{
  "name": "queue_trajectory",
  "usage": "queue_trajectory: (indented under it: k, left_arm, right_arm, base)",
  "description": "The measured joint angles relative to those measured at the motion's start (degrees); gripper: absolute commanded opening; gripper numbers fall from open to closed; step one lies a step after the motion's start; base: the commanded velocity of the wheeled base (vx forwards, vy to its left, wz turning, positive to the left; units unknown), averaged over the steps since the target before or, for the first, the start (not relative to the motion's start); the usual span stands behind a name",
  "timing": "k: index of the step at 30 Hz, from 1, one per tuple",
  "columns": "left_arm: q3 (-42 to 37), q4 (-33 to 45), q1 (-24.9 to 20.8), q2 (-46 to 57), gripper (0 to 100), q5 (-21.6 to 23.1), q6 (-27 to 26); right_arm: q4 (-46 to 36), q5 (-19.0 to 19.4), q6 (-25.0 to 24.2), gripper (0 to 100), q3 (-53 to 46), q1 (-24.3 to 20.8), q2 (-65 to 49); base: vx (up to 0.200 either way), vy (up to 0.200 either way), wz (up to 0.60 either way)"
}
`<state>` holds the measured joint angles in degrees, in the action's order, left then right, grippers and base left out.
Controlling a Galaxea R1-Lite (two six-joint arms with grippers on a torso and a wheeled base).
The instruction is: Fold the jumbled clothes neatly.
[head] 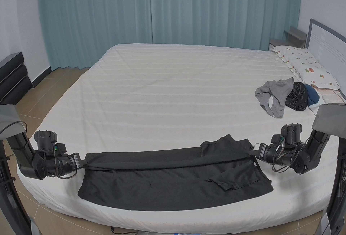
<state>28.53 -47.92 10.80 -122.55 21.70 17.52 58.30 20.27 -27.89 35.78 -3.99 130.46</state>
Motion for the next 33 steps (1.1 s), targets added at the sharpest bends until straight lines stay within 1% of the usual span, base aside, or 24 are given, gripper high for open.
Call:
queue_trajectory:
  k: [1, 2, 9, 15, 18, 22, 25, 28, 33]
  left_arm:
    - [-0.39, -0.17, -0.02, 0.00, 0, 0.00, -0.09]
    - [-0.83, -0.50, -0.06, 0.00, 100, 0.00, -0.17]
    - [-2.21, -1.67, -0.22, 0.01, 100, 0.02, -0.04]
    - [-2.04, -1.73, -0.15, 0.91, 100, 0.02, 1.04]
    - [-1.18, -1.67, -0.04, 1.69, 100, 0.00, 3.85]
    - [1.95, -1.27, -0.33, 2.49, 100, -0.02, 12.01]
    - [6.12, -1.15, -0.96, 2.10, 100, -0.17, 16.45]
    - [9.37, -0.96, -1.79, 0.34, 100, -0.52, 18.49]
    - [12.21, -0.88, -3.23, -3.44, 100, -0.96, 19.40]
  right_arm:
    - [0.02, 0.00, 0.09, 0, -0.12, 0.02, 0.18]
    - [0.02, 0.02, 0.11, 100, -0.23, 0.05, 0.38]
    - [0.13, 0.15, -0.60, 100, 0.05, 0.00, 0.84]
    - [0.06, 0.88, -5.01, 100, 1.87, 0.11, -0.45]
    - [-0.18, 0.94, -8.73, 100, 3.33, 0.11, -0.83]
    - [-0.35, 0.96, -14.95, 100, 5.95, 0.11, -0.65]
    - [-0.44, 0.96, -18.42, 100, 8.27, 0.11, 0.27]
    - [-0.51, 0.99, -20.30, 100, 9.80, 0.13, 1.32]
    - [-0.66, 0.94, -21.64, 100, 11.46, 0.61, 2.94]
  base:
    - [0.000, 0.000, 0.00]
    - [0.000, 0.000, 0.00]
    - [0.000, 0.000, 0.00]
    - [0.000, 0.000, 0.00]
    - [0.000, 0.000, 0.00]
    - [0.000, 0.000, 0.00]
    - [0.000, 0.000, 0.00]
    - [0.000, 0.000, 0.00]
    - [0.000, 0.000, 0.00]
